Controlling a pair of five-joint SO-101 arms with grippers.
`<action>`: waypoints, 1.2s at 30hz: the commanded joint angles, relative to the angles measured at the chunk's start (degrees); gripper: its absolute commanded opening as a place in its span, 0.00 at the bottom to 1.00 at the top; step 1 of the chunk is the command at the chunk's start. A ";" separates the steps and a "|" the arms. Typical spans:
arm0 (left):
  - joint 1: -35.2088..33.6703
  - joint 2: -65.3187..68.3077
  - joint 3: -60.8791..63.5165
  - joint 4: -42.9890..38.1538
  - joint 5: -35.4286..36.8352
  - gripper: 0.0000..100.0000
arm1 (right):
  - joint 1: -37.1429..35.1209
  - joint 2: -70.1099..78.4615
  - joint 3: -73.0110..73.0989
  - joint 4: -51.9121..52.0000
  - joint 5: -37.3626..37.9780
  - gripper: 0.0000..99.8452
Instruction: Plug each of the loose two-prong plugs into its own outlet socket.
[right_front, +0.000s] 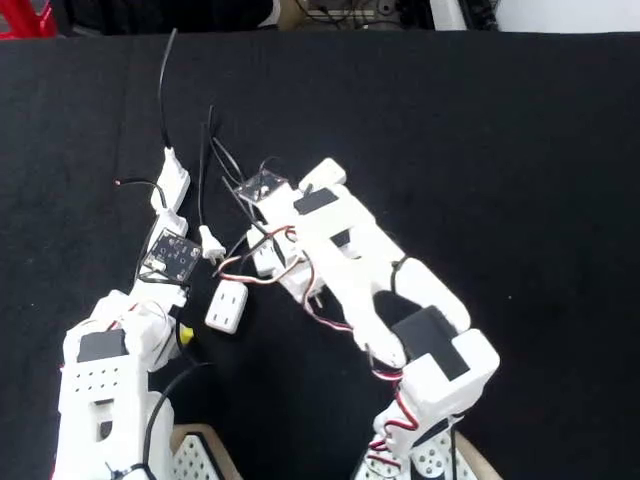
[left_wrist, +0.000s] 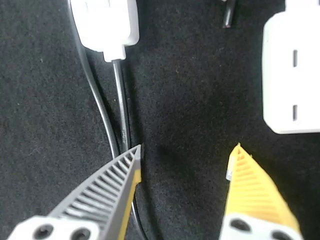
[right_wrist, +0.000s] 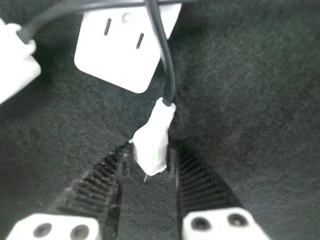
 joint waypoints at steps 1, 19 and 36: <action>0.66 -0.44 -0.22 0.44 -0.62 0.27 | -5.36 0.57 -2.51 -1.14 -1.14 0.04; 0.66 -0.44 -0.22 0.44 -0.62 0.27 | -7.65 4.35 -7.16 5.01 -7.47 0.01; 0.66 -0.44 -0.22 0.44 -0.62 0.27 | -6.59 -17.19 4.62 4.31 -1.85 0.01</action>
